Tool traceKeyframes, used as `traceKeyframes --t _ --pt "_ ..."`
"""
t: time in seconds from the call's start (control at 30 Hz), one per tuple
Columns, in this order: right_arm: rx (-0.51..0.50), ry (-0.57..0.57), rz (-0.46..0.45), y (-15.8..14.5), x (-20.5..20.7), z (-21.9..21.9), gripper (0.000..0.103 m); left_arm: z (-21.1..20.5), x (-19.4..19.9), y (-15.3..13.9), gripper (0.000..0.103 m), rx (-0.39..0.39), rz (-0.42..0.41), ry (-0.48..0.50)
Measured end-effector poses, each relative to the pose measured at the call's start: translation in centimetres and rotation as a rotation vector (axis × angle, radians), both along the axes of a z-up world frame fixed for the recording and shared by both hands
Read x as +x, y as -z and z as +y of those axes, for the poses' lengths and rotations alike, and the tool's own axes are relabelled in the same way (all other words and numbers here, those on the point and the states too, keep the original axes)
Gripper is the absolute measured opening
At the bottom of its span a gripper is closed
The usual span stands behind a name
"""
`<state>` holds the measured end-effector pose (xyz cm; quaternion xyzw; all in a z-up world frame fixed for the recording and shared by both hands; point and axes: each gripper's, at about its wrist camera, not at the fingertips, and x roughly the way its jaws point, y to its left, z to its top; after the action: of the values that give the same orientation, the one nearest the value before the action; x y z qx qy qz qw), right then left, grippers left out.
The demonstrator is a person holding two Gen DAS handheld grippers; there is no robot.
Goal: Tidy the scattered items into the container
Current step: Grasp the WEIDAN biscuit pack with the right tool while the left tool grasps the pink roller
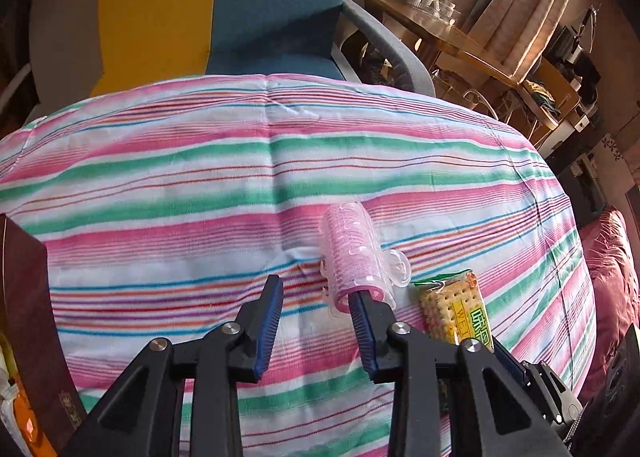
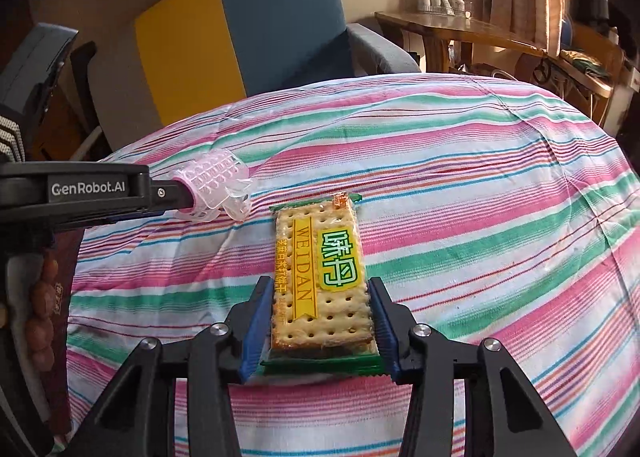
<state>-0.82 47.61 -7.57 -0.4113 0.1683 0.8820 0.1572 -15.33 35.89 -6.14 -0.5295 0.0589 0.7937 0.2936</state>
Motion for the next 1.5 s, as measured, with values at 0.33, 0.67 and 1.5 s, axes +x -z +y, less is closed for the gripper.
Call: traceKeyframes --t 0.33,0.67,1.5 --pt "-0.005 -0.013 -0.029 -0.6 6.9 -2.8 0.047 -5.7 7.8 0.6 0.033 0.087 -0.093 -0.016" --pt "0.030 -0.002 -0.048 -0.7 12.3 -4.8 0.048 -11.1 15.3 0.7 0.057 0.071 -0.104 0.030" --pt "0.049 0.001 0.012 -1.5 15.7 -6.7 0.082 -17.4 18.9 0.5 0.084 0.043 -0.054 0.077"
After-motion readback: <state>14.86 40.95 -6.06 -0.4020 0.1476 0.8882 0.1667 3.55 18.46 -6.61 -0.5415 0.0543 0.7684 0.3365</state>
